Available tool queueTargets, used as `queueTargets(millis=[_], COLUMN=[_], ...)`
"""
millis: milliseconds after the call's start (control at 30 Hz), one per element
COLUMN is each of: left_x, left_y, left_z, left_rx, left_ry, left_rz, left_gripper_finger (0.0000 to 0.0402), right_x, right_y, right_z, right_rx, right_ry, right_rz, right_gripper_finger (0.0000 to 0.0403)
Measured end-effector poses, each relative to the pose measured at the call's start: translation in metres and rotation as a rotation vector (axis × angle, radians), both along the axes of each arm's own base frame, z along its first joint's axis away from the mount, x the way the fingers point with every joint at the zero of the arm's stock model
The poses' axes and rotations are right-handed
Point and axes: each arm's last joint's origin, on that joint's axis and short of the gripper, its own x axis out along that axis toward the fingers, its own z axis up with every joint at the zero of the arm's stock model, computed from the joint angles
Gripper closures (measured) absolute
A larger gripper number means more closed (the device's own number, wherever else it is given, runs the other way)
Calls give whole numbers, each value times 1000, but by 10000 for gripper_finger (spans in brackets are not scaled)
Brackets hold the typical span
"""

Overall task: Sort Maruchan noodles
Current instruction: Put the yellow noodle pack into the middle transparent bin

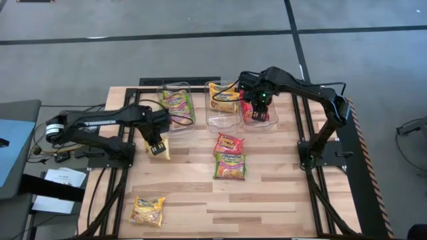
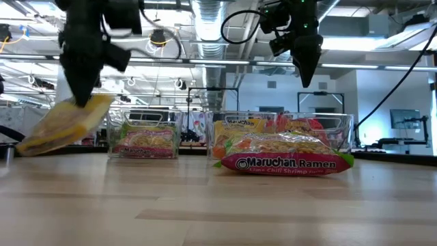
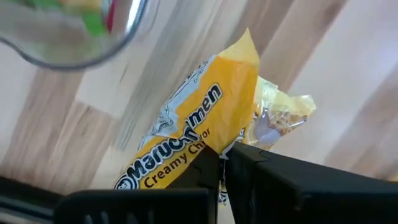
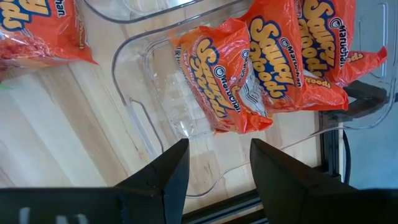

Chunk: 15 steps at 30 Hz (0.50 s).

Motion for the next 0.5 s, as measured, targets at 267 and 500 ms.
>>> queueTargets(millis=[267, 500], left_x=[3, 16], left_y=[-15, -19], left_z=[56, 94], left_rx=[88, 148], left_ry=[-245, -445], left_rz=[18, 23], left_gripper_finger=[401, 401], right_x=[0, 7], right_y=[0, 6], right_z=[0, 0], right_rx=[0, 285], right_ry=[-7, -183], right_rz=[-37, -90], right_gripper_finger=[211, 211])
